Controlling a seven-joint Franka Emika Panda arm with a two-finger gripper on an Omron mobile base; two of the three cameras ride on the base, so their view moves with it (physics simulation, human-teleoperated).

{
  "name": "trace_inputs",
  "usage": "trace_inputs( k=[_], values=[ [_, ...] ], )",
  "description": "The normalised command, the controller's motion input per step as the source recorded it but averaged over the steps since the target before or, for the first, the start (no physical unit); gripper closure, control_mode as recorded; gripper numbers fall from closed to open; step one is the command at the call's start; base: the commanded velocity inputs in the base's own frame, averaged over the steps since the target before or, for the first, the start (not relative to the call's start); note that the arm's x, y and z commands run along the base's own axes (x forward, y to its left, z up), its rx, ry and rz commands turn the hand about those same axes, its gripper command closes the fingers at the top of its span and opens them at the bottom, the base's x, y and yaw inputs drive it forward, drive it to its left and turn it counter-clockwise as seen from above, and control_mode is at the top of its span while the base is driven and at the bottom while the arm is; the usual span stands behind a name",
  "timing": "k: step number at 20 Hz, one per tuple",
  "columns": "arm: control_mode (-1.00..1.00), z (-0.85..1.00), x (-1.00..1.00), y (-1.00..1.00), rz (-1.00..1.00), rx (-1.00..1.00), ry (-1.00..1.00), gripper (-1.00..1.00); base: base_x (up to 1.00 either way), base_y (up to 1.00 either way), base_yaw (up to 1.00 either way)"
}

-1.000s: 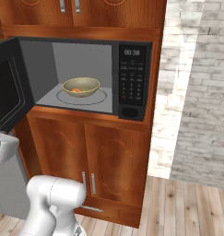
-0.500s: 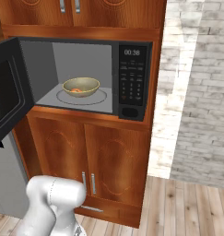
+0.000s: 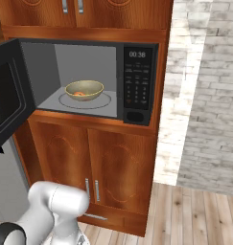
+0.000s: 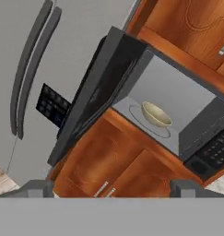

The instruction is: Remove the orange from the bowl and place it on the small plate. Then place the bowl with only the shrimp in the microwave, close the door, and press the start button to microwave the shrimp.

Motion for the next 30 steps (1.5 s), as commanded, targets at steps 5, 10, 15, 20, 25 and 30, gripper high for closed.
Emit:
trace_inputs(
  k=[5, 10, 15, 20, 25, 30],
  values=[
    [-1.00, -0.57, 0.13, 1.00, 0.00, -0.47, 0.15, -1.00, 0.00, 0.00, 0.00],
    [-1.00, -0.66, 0.51, 0.96, 0.00, -0.40, 0.20, -1.00, 0.00, 0.00, 0.00],
    [-1.00, -0.58, 0.77, 0.76, 0.03, -0.30, 0.10, -1.00, 0.00, 0.00, 0.00],
    [-1.00, -0.37, 1.00, 0.12, 0.22, -0.09, 0.07, -1.00, 0.00, 0.00, 0.00],
    [-1.00, -0.44, 1.00, 0.00, 0.26, -0.09, 0.15, -1.00, 0.00, 0.00, 0.00],
    [-1.00, -0.55, 1.00, 0.00, 0.27, -0.10, 0.09, -1.00, 0.00, 0.00, 0.00]
  ],
)
